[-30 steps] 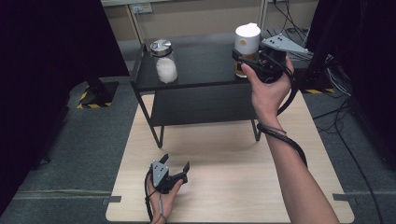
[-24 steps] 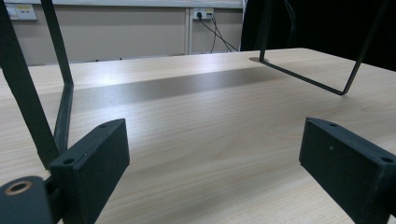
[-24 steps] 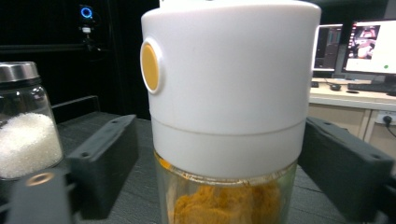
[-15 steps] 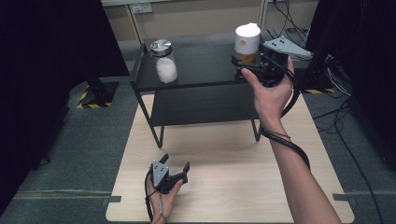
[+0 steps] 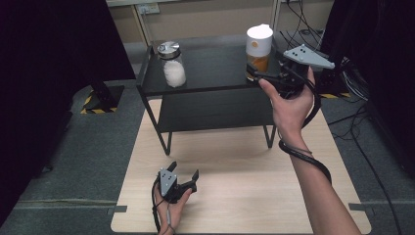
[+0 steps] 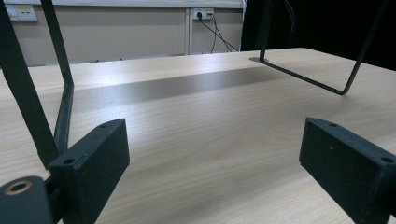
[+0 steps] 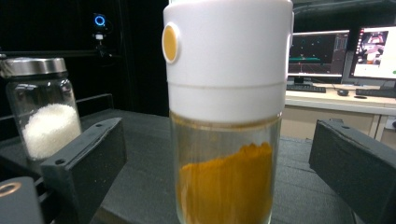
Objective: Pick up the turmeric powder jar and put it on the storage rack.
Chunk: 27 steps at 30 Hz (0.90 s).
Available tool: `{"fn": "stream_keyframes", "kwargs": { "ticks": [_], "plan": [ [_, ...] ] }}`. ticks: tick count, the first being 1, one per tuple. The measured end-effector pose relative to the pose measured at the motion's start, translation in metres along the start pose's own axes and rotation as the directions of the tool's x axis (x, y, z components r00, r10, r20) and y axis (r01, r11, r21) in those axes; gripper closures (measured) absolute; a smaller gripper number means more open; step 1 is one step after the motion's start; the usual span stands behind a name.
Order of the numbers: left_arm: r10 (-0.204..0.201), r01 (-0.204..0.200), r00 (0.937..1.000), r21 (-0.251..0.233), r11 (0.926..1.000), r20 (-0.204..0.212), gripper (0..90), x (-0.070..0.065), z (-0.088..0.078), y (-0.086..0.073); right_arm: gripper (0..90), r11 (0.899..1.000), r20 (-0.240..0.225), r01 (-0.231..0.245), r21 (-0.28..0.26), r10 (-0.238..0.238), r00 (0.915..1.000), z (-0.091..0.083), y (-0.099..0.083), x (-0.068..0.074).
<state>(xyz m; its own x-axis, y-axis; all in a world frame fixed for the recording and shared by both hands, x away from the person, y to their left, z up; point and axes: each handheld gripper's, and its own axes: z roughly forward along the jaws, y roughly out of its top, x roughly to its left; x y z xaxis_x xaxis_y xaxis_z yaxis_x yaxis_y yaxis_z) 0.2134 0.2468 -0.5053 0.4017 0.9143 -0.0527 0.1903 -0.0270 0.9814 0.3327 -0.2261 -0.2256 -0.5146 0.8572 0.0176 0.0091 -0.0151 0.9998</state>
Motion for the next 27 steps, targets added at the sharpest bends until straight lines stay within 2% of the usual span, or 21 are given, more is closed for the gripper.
{"fn": "stream_keyframes", "kwargs": {
  "ticks": [10,23,27],
  "plan": [
    [0.001,-0.001,1.0,-0.001,1.0,0.0,7.9,0.0,0.0,0.0,4.4,1.0,-0.02,-0.015,-0.017,0.014,0.9997,-0.008,-0.013,-0.005],
    [0.0,0.0,1.0,-0.001,1.0,0.001,7.9,0.0,0.0,0.0,4.3,0.999,-0.047,0.006,-0.036,-0.007,0.9989,-0.025,-0.023,-0.006],
    [0.0,0.0,1.0,-0.001,1.0,0.001,7.9,0.0,0.0,0.0,4.3,0.999,-0.054,-0.002,-0.04,0.0,0.9985,-0.03,-0.027,-0.007]
  ]
}}
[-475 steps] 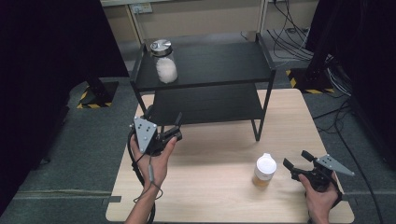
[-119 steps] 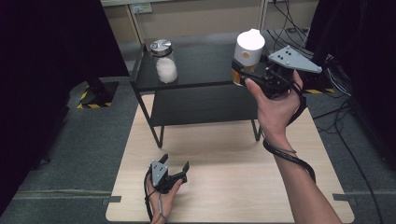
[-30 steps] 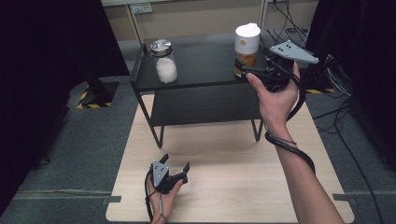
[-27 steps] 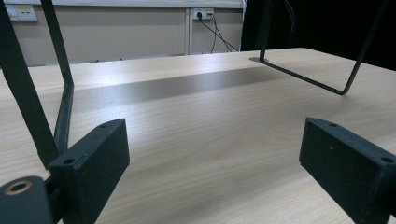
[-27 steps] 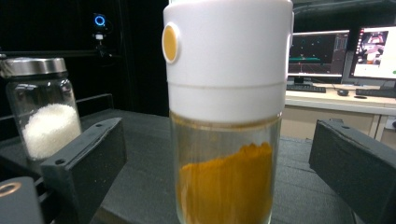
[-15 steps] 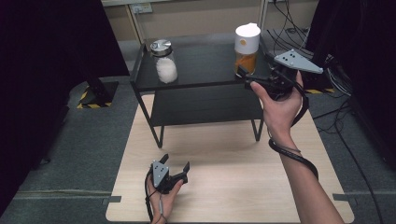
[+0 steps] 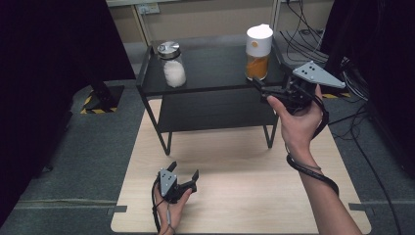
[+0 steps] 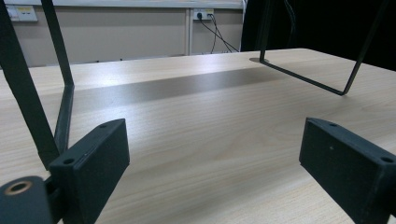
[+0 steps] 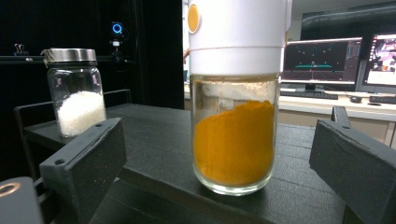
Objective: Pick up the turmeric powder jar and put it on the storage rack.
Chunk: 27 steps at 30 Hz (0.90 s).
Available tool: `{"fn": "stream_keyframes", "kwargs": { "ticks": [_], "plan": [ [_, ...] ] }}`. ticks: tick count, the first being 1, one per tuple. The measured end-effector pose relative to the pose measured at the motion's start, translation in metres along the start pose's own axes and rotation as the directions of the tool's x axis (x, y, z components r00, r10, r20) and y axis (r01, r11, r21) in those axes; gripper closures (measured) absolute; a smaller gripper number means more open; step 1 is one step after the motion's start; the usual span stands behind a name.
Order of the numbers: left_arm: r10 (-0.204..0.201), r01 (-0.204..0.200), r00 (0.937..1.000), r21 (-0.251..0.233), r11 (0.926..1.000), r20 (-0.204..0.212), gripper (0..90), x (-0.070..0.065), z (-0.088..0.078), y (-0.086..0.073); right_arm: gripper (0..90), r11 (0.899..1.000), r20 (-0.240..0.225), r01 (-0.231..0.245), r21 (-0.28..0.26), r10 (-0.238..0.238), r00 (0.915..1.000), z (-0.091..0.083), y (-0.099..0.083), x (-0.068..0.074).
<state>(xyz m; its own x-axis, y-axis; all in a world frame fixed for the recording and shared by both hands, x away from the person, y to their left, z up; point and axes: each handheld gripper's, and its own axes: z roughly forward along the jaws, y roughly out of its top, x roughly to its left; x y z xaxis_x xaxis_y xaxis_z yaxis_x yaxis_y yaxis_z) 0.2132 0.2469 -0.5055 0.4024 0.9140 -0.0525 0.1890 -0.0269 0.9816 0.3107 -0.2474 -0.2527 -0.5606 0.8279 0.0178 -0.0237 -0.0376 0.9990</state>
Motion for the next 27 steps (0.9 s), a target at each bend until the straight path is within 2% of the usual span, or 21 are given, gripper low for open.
{"fn": "stream_keyframes", "kwargs": {
  "ticks": [14,27],
  "plan": [
    [-0.001,0.001,1.0,0.0,1.0,0.0,7.9,0.0,0.0,0.0,4.2,1.0,-0.023,0.016,0.0,-0.016,0.9996,-0.013,-0.012,0.001],
    [-0.002,0.002,1.0,0.0,1.0,-0.001,7.8,0.0,0.0,0.0,4.2,1.0,-0.045,0.017,0.007,-0.017,0.9988,-0.034,-0.031,-0.002]
  ]
}}
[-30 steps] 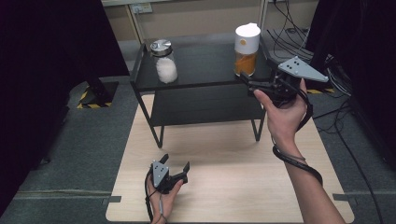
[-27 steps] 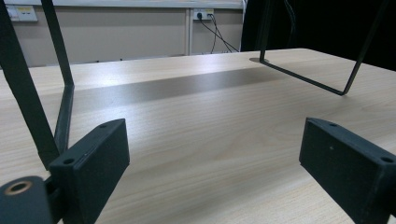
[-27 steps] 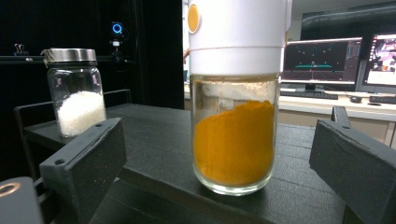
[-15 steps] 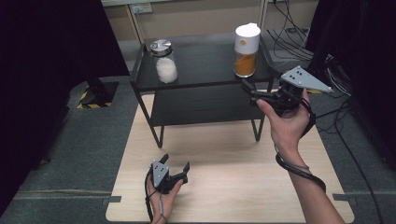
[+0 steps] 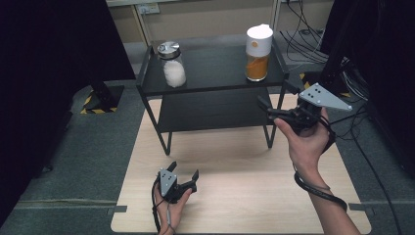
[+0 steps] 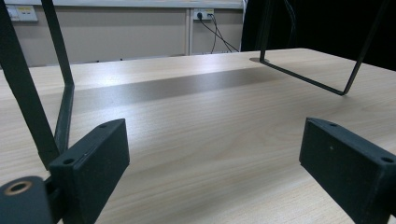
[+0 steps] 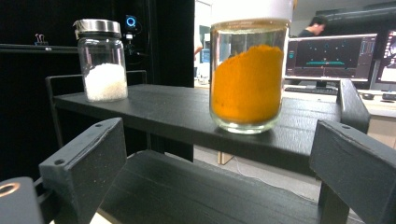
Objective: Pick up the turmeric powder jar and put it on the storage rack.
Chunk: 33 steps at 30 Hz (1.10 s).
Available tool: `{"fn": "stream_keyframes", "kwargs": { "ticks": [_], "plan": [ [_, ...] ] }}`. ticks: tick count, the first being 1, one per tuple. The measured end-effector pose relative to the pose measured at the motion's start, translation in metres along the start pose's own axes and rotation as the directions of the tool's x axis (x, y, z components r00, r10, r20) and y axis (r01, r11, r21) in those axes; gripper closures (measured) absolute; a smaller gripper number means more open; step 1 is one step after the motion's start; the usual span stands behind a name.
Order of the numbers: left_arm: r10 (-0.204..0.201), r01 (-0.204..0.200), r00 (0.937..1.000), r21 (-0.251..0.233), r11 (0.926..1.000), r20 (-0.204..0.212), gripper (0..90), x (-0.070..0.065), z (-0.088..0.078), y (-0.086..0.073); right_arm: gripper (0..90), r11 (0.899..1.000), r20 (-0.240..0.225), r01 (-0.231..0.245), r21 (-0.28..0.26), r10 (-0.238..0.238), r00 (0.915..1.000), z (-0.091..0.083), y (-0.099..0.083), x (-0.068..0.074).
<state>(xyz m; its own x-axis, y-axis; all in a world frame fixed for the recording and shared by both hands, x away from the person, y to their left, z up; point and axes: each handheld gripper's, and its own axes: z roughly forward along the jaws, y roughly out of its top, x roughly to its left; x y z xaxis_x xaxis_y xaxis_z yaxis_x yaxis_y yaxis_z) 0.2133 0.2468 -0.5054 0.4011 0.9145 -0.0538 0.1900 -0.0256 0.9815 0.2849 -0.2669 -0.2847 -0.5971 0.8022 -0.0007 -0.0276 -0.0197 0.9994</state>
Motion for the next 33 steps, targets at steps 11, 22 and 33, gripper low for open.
{"fn": "stream_keyframes", "kwargs": {
  "ticks": [11,22,33],
  "plan": [
    [-0.003,0.003,1.0,-0.002,1.0,0.0,7.8,0.0,0.0,0.0,4.2,1.0,-0.019,-0.009,0.022,0.009,0.9998,-0.014,-0.024,-0.002],
    [-0.001,0.001,1.0,-0.002,1.0,-0.001,7.8,0.0,0.0,0.0,4.1,0.999,-0.03,-0.013,0.034,0.014,0.9995,-0.026,-0.046,-0.003],
    [-0.001,0.001,1.0,-0.003,1.0,-0.001,7.8,0.0,0.0,-0.001,3.9,0.999,-0.042,-0.014,0.051,0.017,0.999,-0.037,-0.065,-0.007]
  ]
}}
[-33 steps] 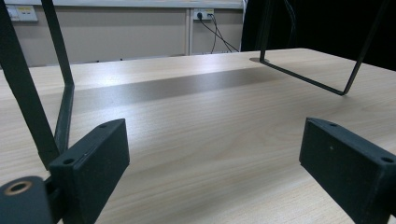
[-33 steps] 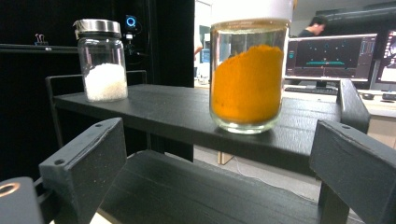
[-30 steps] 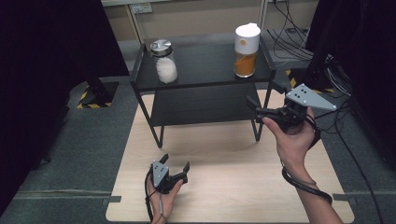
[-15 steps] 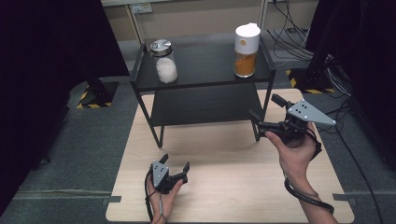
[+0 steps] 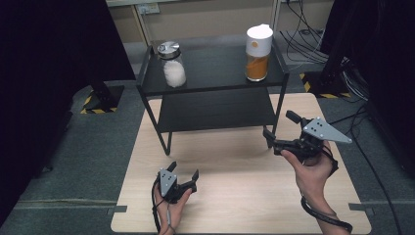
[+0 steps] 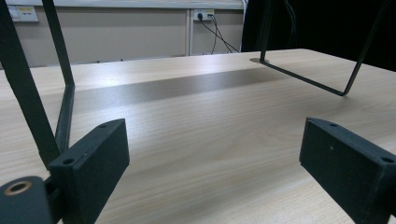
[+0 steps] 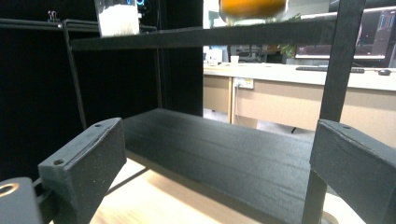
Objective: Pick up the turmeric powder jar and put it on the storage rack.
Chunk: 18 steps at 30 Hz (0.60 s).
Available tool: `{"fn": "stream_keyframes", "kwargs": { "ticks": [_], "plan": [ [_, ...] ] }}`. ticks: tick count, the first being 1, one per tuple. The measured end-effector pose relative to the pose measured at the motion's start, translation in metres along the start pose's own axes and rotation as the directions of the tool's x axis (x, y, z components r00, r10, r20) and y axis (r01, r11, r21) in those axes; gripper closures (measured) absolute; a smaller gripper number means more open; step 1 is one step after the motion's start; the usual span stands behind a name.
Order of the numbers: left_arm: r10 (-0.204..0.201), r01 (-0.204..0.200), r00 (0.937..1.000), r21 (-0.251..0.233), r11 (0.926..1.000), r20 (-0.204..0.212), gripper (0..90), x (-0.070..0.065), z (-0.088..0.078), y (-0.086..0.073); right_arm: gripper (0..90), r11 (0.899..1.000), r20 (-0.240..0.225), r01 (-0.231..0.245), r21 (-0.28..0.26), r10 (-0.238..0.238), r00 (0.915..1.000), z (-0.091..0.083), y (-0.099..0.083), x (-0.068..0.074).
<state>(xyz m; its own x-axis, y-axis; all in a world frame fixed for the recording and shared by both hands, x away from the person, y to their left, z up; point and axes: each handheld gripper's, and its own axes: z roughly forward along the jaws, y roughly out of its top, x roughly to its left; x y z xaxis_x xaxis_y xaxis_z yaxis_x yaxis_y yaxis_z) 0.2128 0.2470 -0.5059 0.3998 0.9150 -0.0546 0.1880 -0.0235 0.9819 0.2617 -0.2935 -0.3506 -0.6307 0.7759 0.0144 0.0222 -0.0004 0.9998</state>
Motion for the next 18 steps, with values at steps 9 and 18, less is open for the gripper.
{"fn": "stream_keyframes", "kwargs": {
  "ticks": [9,18],
  "plan": [
    [0.002,-0.002,1.0,-0.001,1.0,0.0,7.8,0.0,0.0,0.0,3.7,1.0,-0.013,-0.009,0.023,0.01,0.9999,-0.006,-0.02,-0.001],
    [0.003,-0.003,1.0,-0.002,1.0,0.0,7.8,0.0,0.0,0.0,3.7,0.999,-0.02,-0.018,0.036,0.019,0.9996,-0.01,-0.036,0.001]
  ]
}}
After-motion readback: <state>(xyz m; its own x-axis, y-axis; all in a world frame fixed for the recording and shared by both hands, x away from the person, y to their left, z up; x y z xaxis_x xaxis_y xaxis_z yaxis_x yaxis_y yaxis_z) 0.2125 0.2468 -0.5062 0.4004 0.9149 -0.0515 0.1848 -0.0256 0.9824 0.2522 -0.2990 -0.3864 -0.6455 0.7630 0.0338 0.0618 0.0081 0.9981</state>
